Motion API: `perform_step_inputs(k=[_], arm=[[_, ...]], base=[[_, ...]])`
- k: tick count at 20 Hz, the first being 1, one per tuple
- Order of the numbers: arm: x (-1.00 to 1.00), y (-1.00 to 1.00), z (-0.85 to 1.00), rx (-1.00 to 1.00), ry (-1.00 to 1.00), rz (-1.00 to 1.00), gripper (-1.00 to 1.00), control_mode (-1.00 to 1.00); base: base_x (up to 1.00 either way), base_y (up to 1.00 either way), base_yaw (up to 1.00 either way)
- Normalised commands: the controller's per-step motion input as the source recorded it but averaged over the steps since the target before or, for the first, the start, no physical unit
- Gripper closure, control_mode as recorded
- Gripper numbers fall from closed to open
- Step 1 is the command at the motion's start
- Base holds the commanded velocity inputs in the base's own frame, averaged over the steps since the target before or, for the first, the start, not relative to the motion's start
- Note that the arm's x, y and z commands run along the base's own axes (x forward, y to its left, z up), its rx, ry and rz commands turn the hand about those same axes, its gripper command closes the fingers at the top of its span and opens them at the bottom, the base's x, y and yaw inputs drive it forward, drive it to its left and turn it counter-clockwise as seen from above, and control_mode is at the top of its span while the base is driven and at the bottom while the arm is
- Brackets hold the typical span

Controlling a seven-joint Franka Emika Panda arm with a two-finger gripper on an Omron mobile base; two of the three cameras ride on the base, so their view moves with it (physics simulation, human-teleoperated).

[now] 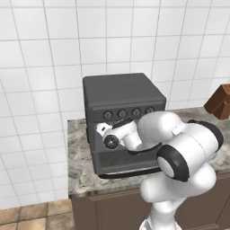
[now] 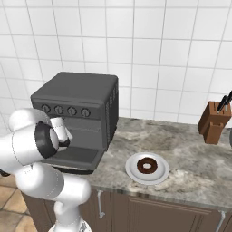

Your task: Pick up the bagel from the plate, place it on the toaster oven rack, close the door, and set the timer.

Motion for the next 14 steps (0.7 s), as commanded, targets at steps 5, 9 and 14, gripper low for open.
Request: perform_step_inputs(k=[5, 9, 14], arm=[[-0.34, 0.0, -0.14, 0.0, 0.29, -0.01, 1.0, -1.0], [-0.6, 0.0, -0.19, 0.0, 0.31, -0.04, 1.0, -1.0], [-0.76, 0.0, -0.08, 0.0, 0.36, -0.07, 1.0, -1.0]], base=[[0.0, 0.0, 0.0], [0.0, 0.0, 0.0], [0.0, 0.0, 0.0]])
